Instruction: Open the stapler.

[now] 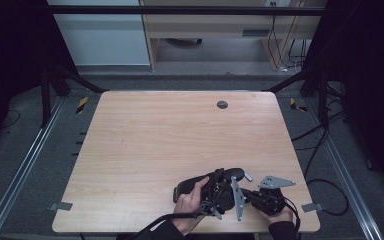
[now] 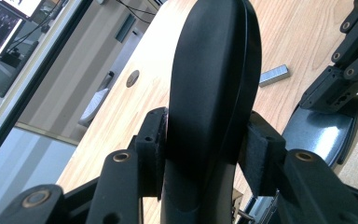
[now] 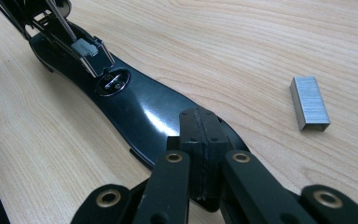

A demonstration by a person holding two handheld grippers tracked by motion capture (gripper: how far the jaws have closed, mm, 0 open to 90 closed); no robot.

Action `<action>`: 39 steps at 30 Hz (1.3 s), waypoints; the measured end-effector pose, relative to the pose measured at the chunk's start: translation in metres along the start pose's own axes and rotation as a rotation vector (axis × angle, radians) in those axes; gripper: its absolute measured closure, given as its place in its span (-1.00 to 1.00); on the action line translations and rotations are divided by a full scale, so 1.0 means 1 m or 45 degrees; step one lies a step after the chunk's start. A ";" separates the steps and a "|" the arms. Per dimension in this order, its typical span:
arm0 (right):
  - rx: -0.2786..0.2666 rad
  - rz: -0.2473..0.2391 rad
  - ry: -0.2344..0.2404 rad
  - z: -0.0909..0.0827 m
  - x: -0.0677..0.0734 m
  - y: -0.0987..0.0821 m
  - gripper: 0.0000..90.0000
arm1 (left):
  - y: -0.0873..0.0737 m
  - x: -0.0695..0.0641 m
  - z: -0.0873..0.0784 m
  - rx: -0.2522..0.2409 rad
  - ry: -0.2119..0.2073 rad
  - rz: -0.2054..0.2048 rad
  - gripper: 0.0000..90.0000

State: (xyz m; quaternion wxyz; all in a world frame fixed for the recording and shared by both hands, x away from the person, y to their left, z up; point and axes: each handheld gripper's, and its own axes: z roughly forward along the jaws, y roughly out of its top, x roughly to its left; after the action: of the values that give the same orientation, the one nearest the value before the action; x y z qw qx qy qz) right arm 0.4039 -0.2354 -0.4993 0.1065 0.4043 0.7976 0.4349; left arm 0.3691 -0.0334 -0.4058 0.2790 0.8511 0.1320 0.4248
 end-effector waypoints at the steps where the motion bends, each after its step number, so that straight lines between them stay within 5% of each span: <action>1: 0.000 -0.001 0.000 0.000 0.000 0.000 1.00 | 0.000 0.001 -0.001 -0.002 -0.001 -0.006 0.23; 39: 0.003 -0.023 -0.016 -0.001 0.000 0.000 1.00 | -0.014 0.027 -0.025 -0.078 0.032 -0.148 0.27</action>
State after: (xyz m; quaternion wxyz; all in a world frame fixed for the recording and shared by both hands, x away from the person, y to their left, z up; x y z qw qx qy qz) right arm 0.4034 -0.2357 -0.4991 0.1151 0.4000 0.8009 0.4305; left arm 0.3658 -0.0005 -0.3843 0.3274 0.8277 0.1717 0.4223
